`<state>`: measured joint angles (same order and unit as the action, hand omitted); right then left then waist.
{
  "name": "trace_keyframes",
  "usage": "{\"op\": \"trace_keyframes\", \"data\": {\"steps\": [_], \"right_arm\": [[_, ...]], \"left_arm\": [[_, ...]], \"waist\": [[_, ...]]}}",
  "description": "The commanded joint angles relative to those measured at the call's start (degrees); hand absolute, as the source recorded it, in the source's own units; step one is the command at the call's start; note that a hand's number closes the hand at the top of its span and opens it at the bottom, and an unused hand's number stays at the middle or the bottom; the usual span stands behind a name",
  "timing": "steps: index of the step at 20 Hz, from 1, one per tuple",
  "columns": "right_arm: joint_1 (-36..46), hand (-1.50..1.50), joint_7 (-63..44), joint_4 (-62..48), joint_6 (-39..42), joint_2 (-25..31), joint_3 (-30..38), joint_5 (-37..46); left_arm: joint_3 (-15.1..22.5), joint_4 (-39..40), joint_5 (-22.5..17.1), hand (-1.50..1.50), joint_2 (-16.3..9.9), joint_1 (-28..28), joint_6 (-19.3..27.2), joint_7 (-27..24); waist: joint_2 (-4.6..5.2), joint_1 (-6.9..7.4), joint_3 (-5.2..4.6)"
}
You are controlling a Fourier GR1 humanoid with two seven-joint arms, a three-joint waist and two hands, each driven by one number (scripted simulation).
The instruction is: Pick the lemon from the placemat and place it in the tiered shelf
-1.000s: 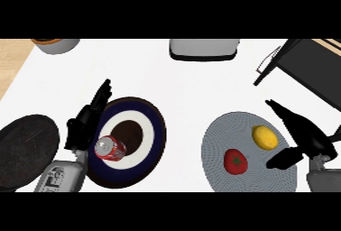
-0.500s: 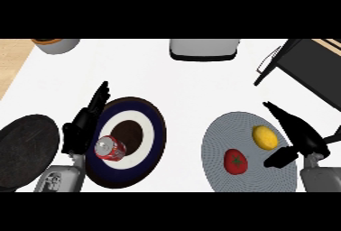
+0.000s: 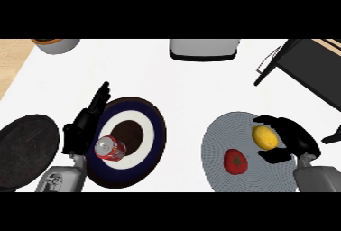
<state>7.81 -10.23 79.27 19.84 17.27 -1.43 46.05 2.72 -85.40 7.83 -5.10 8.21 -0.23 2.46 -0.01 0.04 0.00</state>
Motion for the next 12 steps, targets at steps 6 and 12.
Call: {"op": "trace_keyframes", "data": {"steps": [6,12], "right_arm": [[-3.1,1.50,5.0,1.5,-4.3,-0.1,-2.5,5.8],[3.1,1.50,-3.5,-3.0,-8.0,-6.3,0.8,6.6]], "left_arm": [[-1.3,7.0,1.3,0.00,1.9,4.3,1.0,-2.7],[-1.6,2.5,0.9,0.00,0.3,1.7,-0.4,-1.5]], "waist": [[0.01,-0.23,-0.01],[0.11,0.34,0.00]]}}
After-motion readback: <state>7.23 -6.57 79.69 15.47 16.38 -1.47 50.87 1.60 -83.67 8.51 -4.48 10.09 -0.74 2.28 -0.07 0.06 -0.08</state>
